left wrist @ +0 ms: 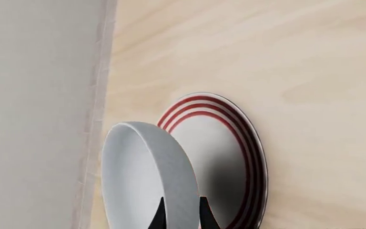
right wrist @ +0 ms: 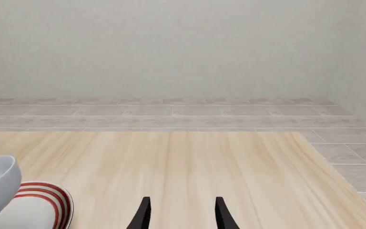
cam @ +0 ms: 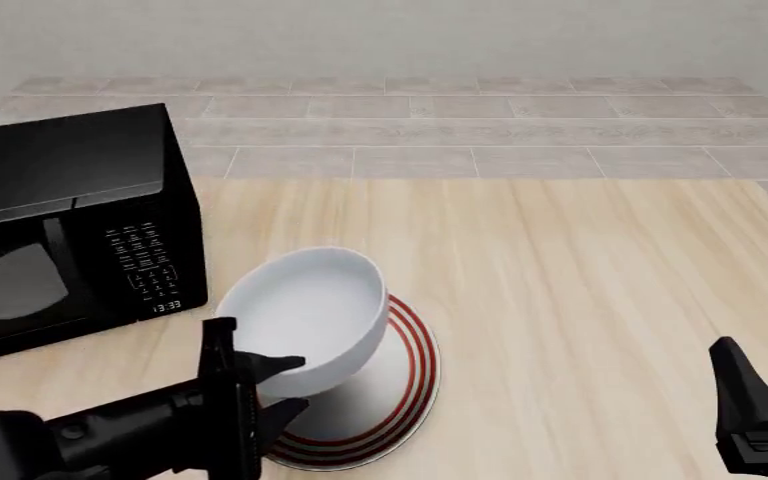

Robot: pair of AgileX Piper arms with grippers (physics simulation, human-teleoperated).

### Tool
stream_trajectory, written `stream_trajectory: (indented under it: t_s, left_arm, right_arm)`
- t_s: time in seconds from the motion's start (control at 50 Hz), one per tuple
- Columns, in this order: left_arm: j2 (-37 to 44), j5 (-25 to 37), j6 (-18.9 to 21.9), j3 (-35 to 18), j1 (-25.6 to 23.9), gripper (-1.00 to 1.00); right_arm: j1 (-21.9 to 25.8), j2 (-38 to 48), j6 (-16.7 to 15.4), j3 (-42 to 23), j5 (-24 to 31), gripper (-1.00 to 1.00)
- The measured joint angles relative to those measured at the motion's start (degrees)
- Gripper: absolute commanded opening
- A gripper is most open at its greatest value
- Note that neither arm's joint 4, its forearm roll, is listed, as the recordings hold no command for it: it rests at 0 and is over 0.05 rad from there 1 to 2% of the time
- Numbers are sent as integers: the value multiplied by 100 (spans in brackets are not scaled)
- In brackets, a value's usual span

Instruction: Pick up the white bowl and put it on the plate.

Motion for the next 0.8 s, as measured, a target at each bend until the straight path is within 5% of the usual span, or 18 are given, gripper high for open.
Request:
stream_trajectory:
  t_s: [0.8]
  left_arm:
    - [464,-140,-20,-99,-132,-100]
  right_arm:
    - [0,0,0,0,0,100]
